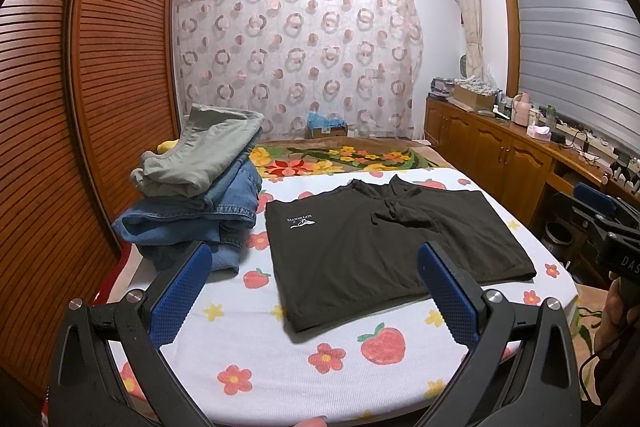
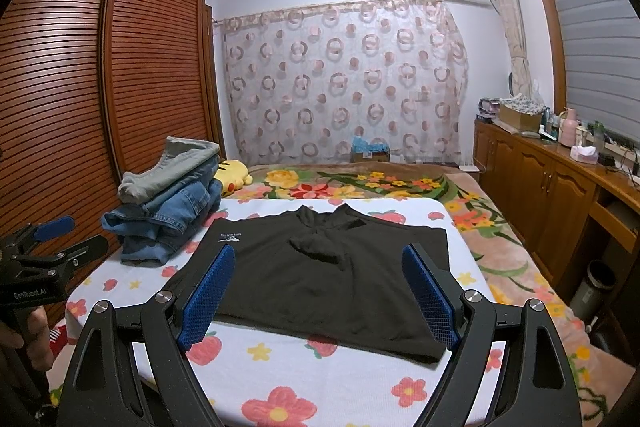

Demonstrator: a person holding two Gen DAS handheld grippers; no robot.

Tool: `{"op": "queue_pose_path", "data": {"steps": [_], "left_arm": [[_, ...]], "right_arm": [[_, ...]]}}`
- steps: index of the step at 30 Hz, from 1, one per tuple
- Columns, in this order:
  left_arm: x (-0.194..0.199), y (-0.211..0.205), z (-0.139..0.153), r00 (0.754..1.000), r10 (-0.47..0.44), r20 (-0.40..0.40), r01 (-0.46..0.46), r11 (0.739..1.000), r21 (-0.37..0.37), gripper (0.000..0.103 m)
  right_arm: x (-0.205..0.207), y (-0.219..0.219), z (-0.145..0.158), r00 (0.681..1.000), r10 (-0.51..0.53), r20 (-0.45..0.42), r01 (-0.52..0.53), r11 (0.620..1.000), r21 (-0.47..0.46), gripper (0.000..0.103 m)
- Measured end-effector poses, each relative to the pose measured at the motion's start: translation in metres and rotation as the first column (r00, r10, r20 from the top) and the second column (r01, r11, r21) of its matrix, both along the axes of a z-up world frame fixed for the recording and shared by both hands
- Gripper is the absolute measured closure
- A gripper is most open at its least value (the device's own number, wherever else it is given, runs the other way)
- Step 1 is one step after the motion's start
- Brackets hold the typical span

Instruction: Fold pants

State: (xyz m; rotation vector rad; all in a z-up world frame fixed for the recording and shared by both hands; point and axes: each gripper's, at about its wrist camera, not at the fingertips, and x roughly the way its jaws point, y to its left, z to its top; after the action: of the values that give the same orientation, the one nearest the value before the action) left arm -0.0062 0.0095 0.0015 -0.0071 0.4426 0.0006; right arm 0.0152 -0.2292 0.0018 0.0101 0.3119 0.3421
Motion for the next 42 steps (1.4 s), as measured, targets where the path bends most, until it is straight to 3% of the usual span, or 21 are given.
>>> {"op": "queue_pose_path", "data": {"steps": [42], "left_arm": [[-0.0019, -0.0031, -0.0002, 1.0, 0.001, 0.01, -0.001, 1.0, 0.004, 0.0]], "right_arm": [[-0.0011, 0.0004, 0.0003, 1.0, -0.001, 0.003, 0.001, 1.0, 0.001, 0.016]]}}
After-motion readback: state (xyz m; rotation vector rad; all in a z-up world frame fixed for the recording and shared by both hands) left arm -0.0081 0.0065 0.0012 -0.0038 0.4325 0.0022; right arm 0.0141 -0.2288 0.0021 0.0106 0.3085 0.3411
